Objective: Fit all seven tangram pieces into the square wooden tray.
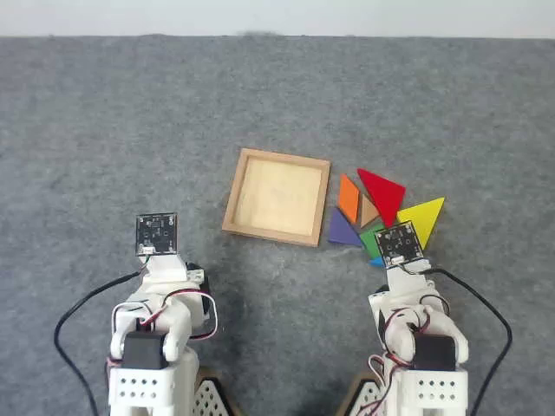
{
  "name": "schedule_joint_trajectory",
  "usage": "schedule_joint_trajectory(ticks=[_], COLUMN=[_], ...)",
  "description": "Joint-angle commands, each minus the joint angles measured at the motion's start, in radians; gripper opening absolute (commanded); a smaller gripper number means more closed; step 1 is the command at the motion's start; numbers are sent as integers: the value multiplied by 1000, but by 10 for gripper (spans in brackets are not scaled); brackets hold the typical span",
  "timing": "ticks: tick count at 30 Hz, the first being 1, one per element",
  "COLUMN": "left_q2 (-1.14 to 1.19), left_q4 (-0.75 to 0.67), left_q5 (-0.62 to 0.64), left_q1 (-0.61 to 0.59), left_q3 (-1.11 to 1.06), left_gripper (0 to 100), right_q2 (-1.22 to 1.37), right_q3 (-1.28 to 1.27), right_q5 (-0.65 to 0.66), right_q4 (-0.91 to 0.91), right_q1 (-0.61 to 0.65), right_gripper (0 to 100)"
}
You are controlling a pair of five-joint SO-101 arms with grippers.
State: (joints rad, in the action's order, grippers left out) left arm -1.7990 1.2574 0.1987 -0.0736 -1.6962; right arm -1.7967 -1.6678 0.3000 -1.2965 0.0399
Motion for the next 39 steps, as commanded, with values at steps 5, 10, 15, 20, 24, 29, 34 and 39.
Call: schedule_joint_trajectory(ticks=[5,10,15,20,24,29,34,39], left_q2=[-20,-20,-20,-20,-20,-20,-20,-20], left_q4=[5,5,5,5,5,5,5,5], left_q5=[-15,-15,-15,-15,-15,-15,-15,-15], left_q1=[-6,-6,-6,-6,-6,-6,-6,-6], left_q3=[13,13,13,13,13,13,13,13], left_gripper=[14,14,14,14,14,14,14,14], right_q2=[-16,-16,-16,-16,-16,-18,-13,-8], right_q3=[-15,-15,-15,-15,-15,-11,31,181], right_q5=[-9,-5,-11,-9,-11,-2,118,167], right_q4=[27,28,27,28,33,74,217,88], right_q1=[2,1,2,2,1,-5,-107,-189], right_gripper=[17,17,17,17,20,20,20,20])
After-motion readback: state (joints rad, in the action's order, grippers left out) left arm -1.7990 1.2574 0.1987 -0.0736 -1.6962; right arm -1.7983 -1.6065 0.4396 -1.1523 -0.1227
